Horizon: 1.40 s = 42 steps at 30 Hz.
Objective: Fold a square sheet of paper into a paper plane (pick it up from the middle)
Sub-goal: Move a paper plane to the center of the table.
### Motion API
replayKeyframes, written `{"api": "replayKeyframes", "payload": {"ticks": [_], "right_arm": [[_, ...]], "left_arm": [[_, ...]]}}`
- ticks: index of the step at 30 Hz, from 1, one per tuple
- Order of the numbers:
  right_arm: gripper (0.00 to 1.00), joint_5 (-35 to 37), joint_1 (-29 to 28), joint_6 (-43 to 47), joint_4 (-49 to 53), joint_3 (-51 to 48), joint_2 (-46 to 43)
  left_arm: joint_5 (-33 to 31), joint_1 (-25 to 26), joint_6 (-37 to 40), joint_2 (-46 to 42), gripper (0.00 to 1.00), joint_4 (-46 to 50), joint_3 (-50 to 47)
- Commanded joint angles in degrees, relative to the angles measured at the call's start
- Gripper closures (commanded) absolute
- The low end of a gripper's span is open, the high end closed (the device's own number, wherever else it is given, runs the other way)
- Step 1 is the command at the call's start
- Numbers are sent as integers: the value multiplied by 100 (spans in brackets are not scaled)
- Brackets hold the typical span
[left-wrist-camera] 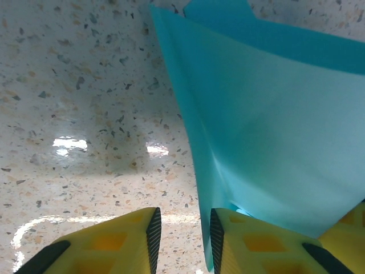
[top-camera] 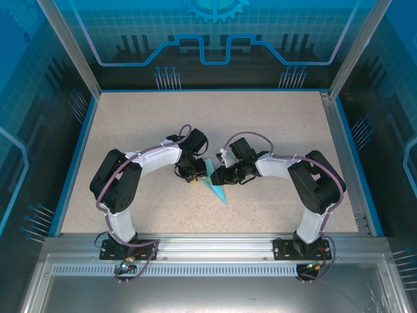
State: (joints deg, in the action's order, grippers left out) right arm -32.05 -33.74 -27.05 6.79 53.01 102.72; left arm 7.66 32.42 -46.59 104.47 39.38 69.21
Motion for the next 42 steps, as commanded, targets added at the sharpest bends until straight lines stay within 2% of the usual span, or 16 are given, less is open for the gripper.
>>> {"api": "replayKeyframes", "payload": {"ticks": [1,8,13,15,19,22,24,26,33,42], "right_arm": [[64,-1,-98,64,132,50,160],[72,221,-210,174,394,212,284],[89,474,-305,225,647,397,191],[92,714,-326,204,807,501,25],[97,1794,-390,209,1478,893,-281],[97,2989,-458,68,2064,1213,-445],[98,3731,-468,-89,2458,1490,-421],[98,4135,-469,-200,2710,1743,-284],[96,4399,-463,-553,3244,2627,517],[93,4296,-459,-814,3542,3134,1260]], "left_arm": [[-54,-2,-52,-209,68,-11,-113],[-104,-6,-100,-428,68,-181,-221],[-284,-13,-166,-724,68,-288,-385],[-468,-16,-226,-932,67,-344,-490],[-939,-3,-363,-1407,65,-404,-703],[-1278,-9,-417,-1690,64,-406,-816],[-1426,-10,-415,-1799,63,-388,-876],[-1495,-22,-419,-1833,63,-377,-905],[-1452,-47,-412,-1822,63,-378,-959],[-1435,-153,-384,-1963,62,-446,-1172]]}}
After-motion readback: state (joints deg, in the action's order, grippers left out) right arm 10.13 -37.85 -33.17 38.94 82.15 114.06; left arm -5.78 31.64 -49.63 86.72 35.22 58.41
